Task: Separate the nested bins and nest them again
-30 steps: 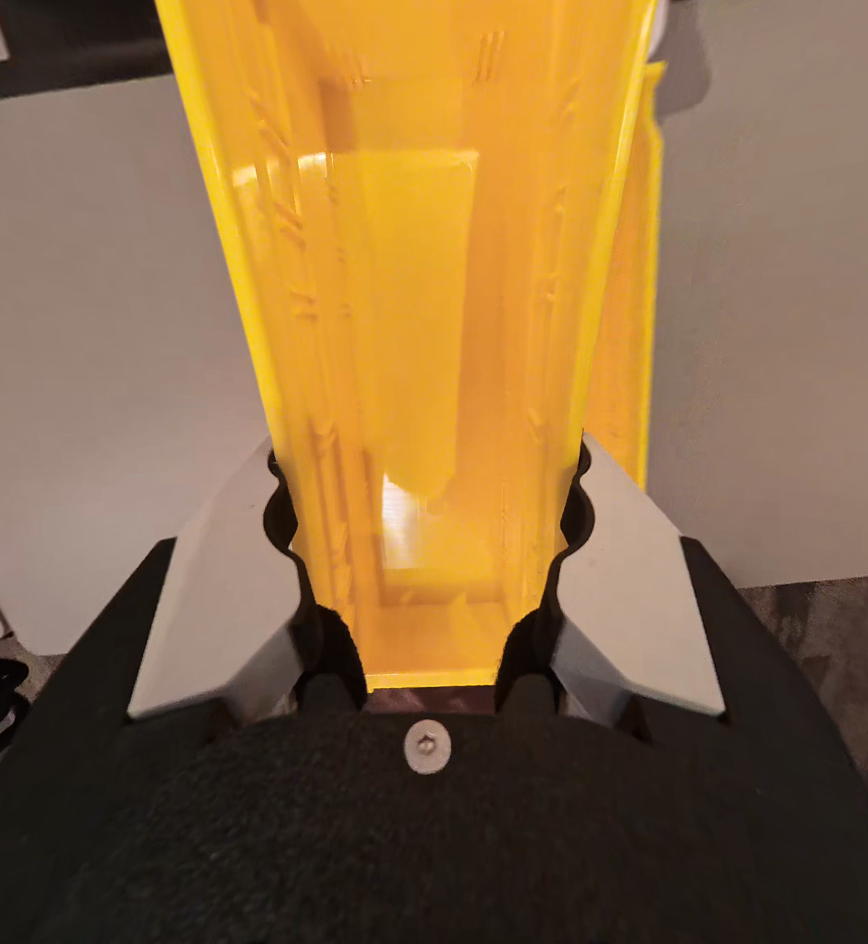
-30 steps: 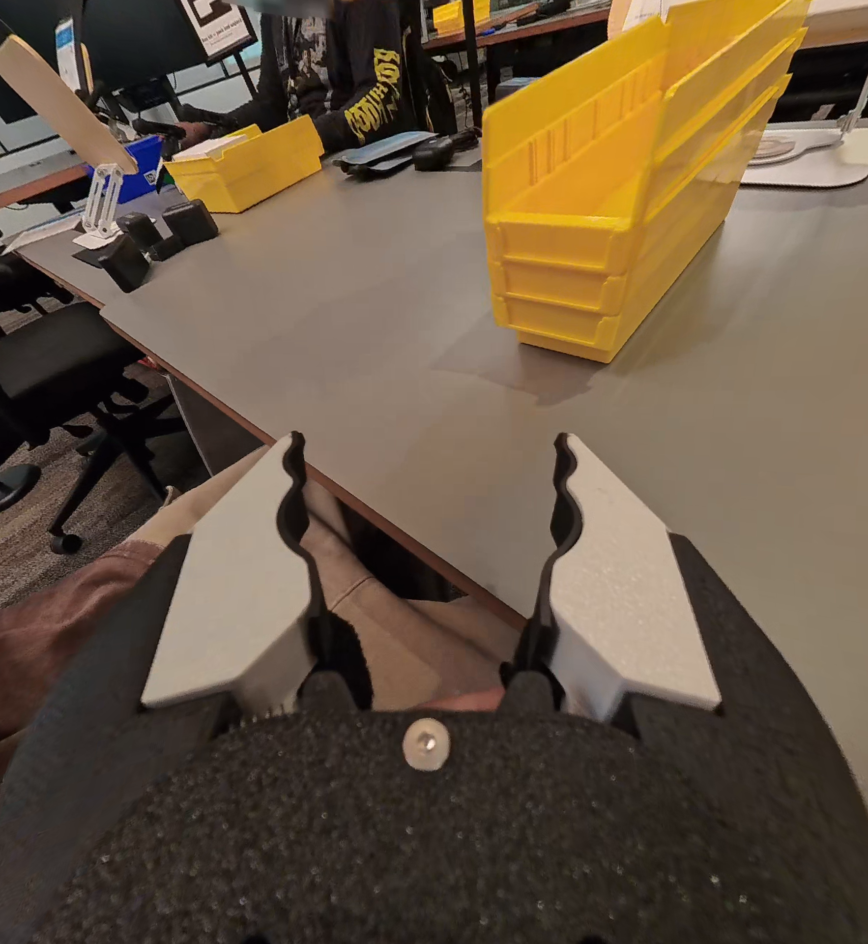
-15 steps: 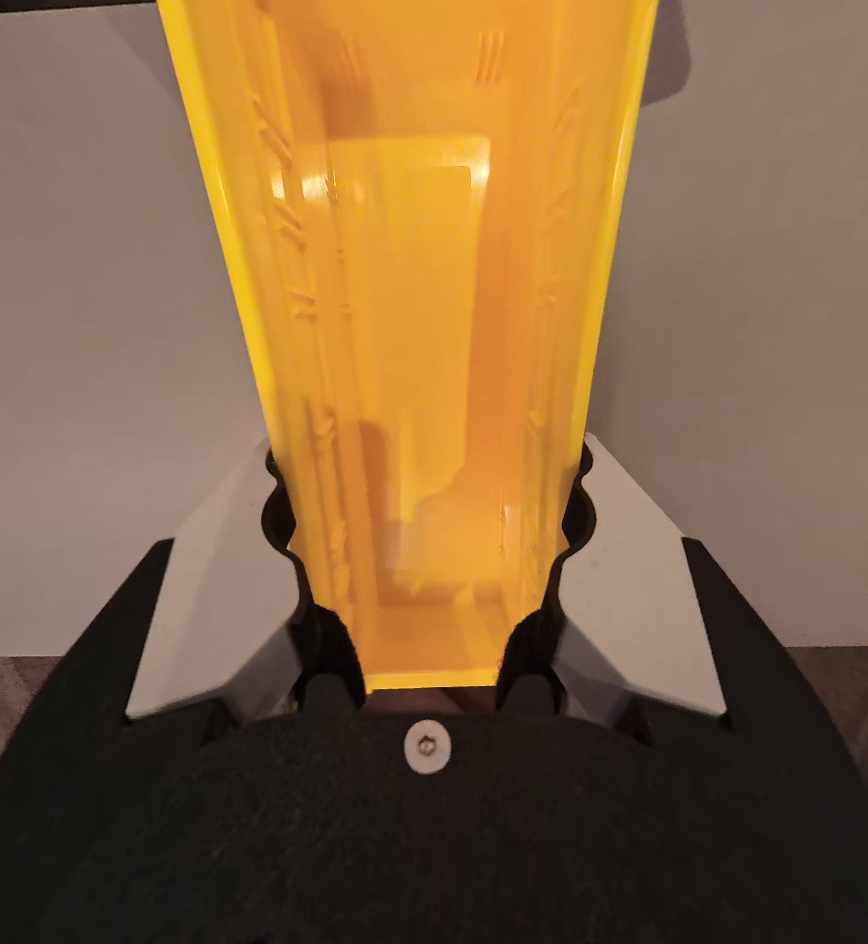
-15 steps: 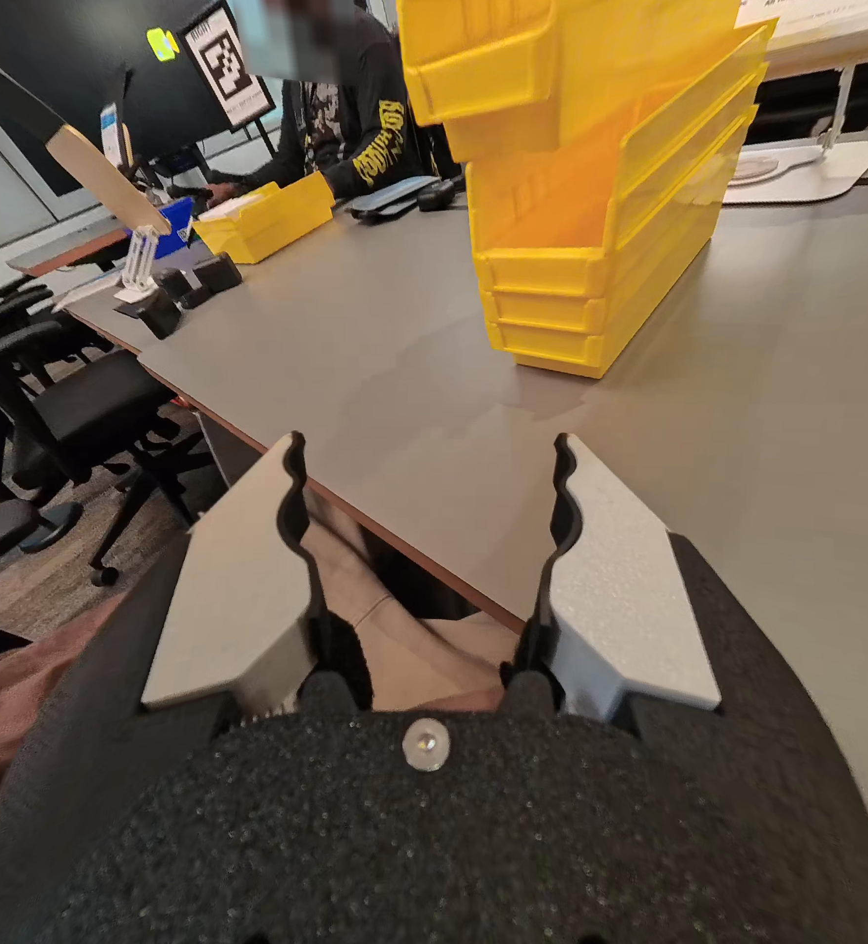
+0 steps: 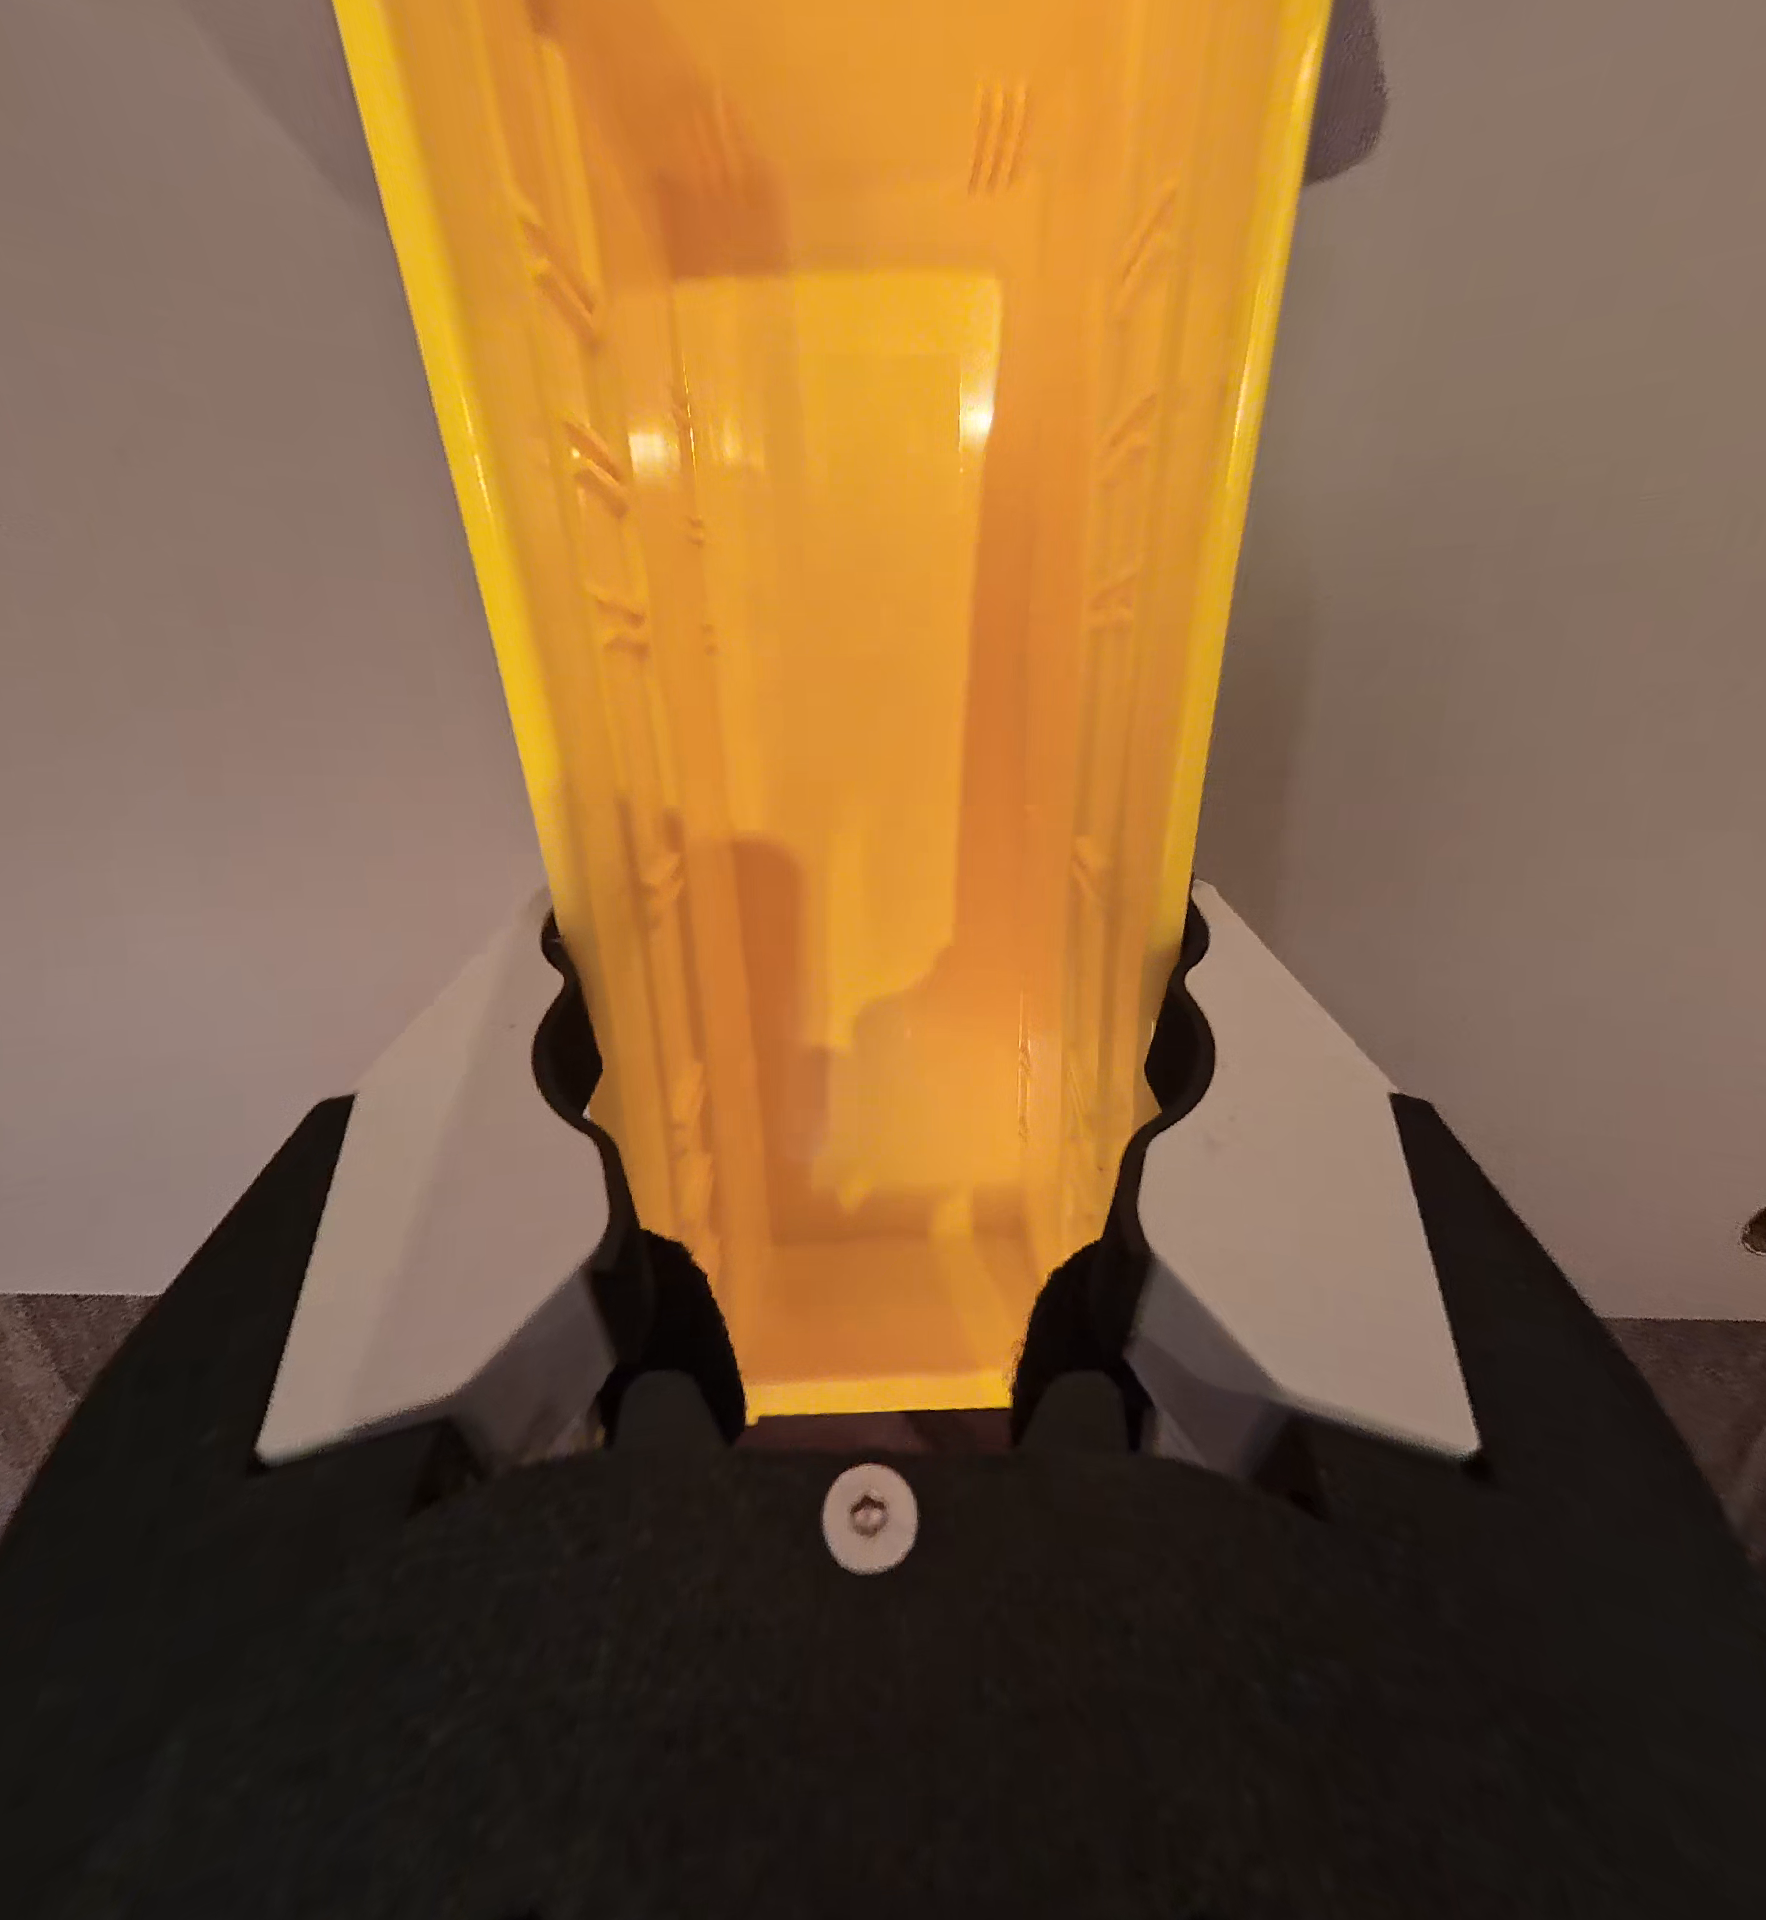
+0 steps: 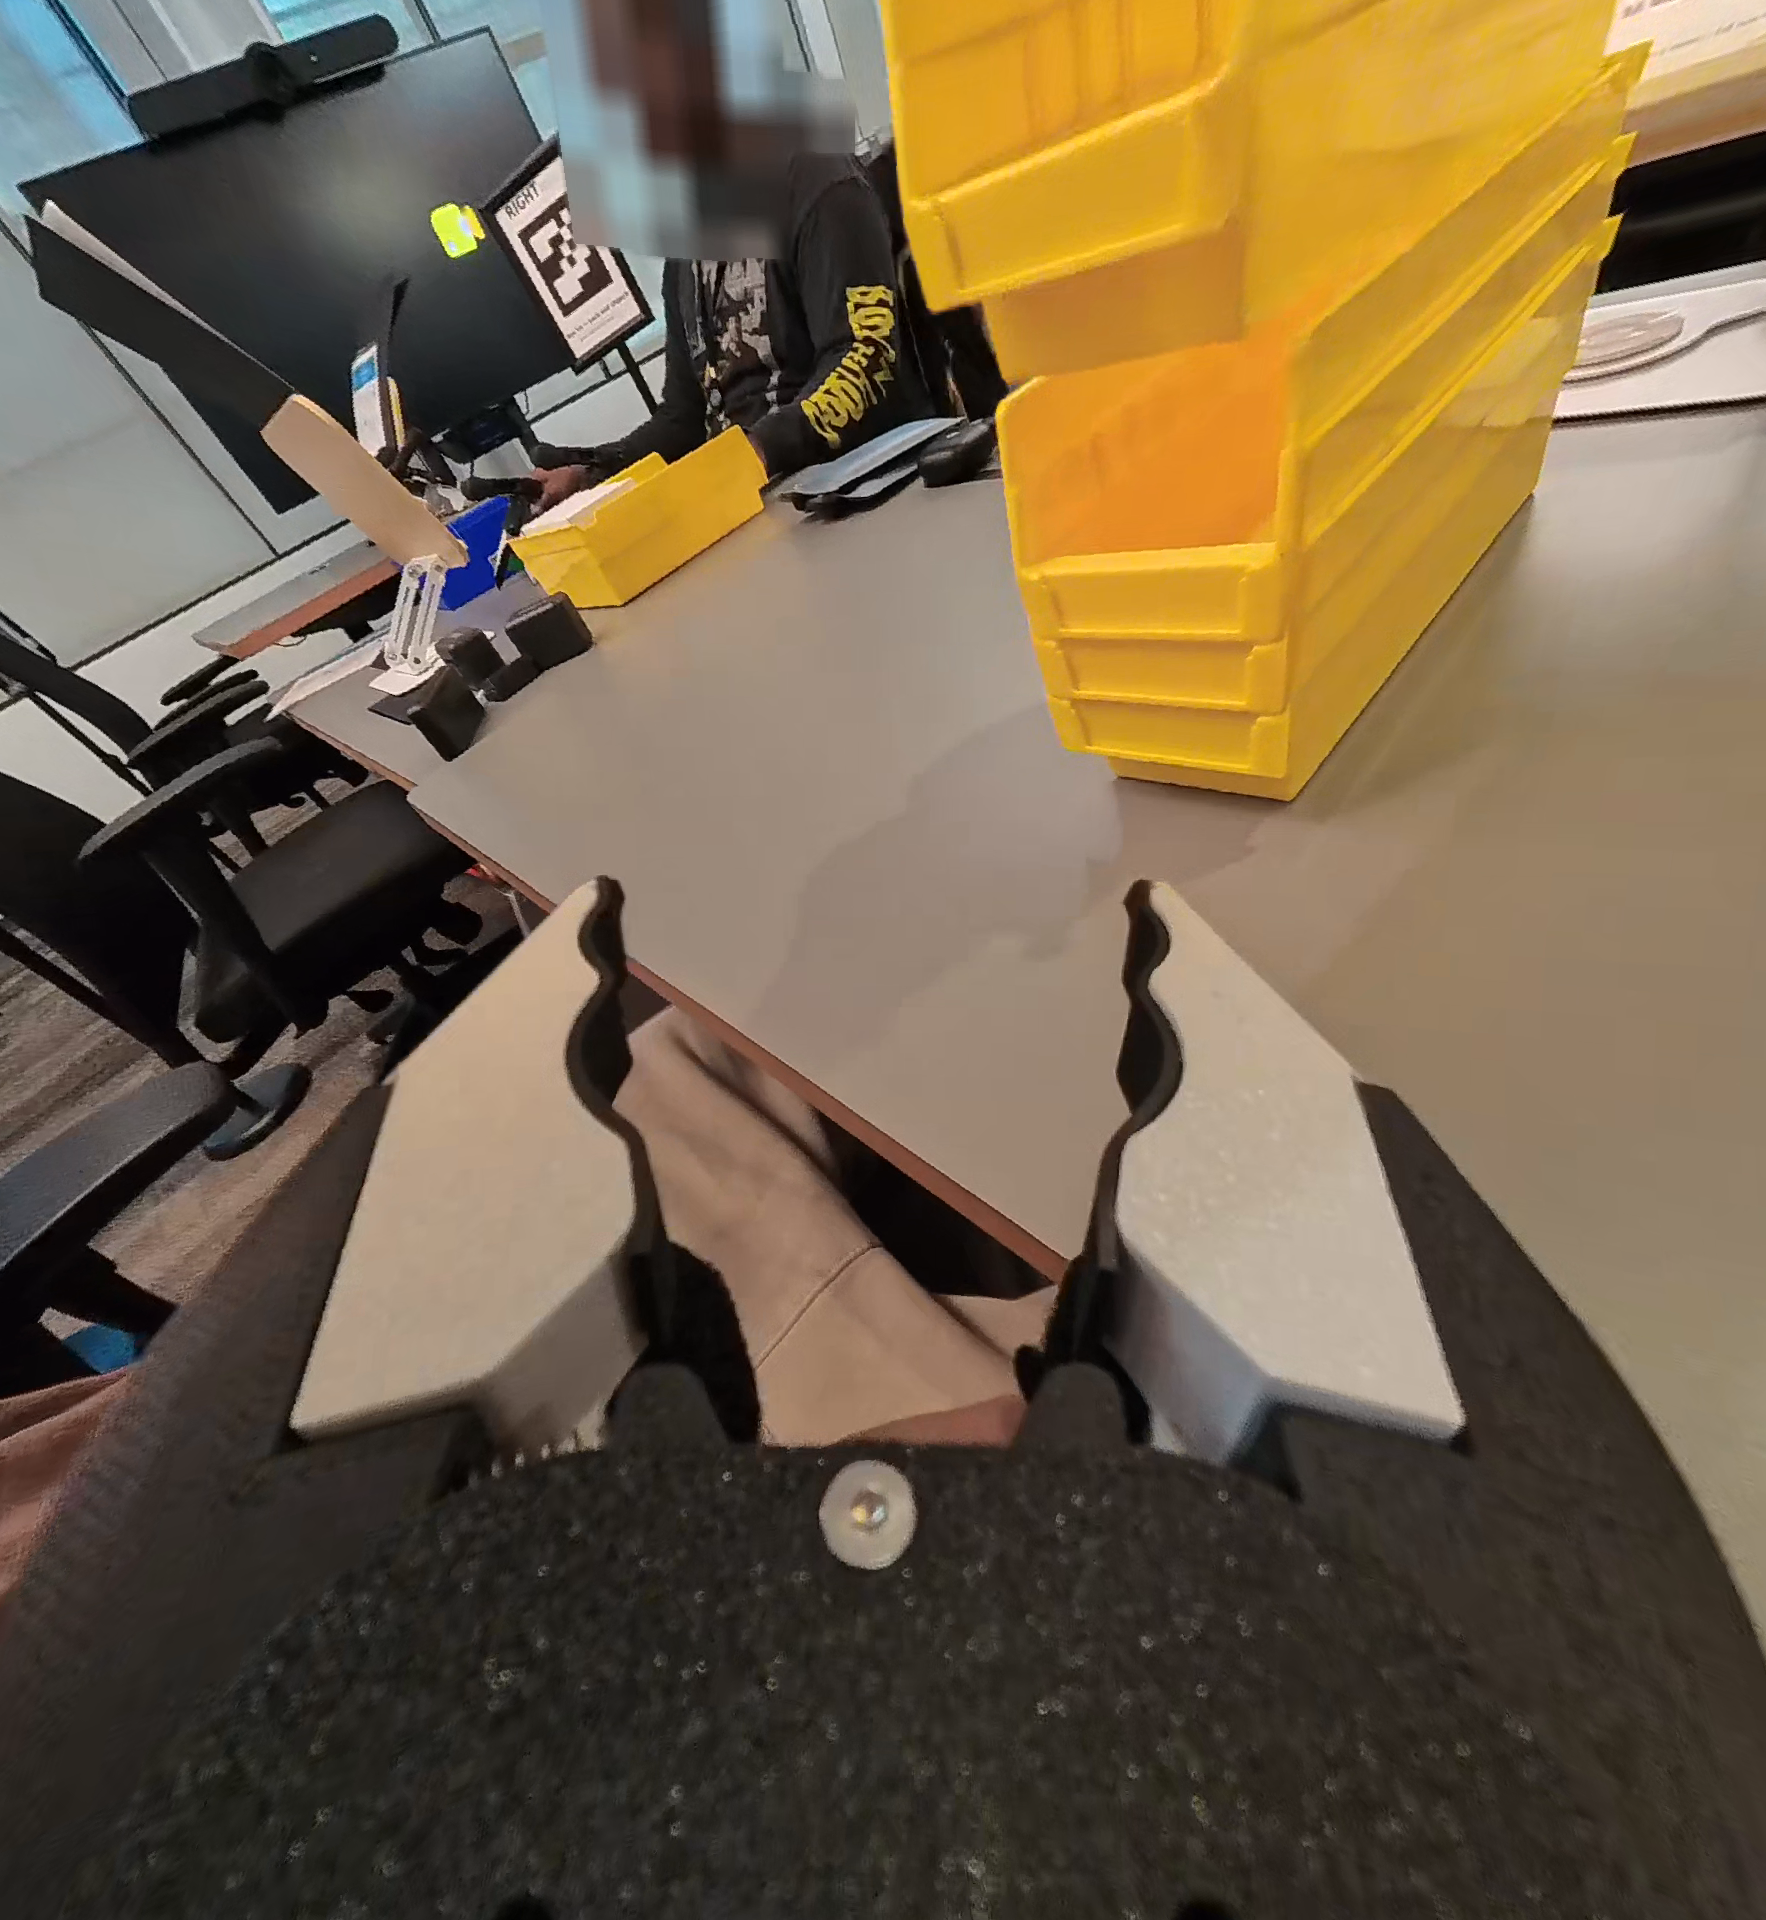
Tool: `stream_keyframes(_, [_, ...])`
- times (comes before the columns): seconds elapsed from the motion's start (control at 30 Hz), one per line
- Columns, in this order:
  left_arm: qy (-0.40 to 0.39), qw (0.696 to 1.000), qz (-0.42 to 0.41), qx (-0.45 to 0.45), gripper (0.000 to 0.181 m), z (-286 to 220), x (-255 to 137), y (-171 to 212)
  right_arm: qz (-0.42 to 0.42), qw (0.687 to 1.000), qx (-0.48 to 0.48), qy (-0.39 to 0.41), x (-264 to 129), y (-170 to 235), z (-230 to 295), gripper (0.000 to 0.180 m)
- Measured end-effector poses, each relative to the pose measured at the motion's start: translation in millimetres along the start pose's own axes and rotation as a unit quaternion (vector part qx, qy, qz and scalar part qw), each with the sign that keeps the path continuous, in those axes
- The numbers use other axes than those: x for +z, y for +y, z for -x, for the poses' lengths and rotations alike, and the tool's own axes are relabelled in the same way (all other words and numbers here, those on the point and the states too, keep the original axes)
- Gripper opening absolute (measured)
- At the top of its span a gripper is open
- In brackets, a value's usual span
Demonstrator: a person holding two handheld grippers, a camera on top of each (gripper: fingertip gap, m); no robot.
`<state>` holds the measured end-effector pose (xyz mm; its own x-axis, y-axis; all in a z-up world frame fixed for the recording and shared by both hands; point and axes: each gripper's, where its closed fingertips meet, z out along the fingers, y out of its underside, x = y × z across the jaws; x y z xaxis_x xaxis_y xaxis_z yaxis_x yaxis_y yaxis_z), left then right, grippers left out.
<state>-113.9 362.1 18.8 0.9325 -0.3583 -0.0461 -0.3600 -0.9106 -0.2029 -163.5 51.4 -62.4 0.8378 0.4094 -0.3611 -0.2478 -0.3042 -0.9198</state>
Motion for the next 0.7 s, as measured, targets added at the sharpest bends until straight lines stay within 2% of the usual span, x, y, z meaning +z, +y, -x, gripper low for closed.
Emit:
stream_keyframes(0.2, [0.023,1.0,0.005,-0.011,0.107,0,19,2,0.012,1.0,-0.015,-0.002,4,5,6,0.096])
stream_keyframes(0.47, [0.009,1.0,0.022,-0.004,0.108,-4,57,3,0.024,1.0,-0.015,0.001,6,11,2,0.096])
stream_keyframes(0.7, [0.009,1.0,0.013,-0.007,0.109,-5,71,3,0.026,1.0,-0.006,-0.013,8,13,7,0.095])
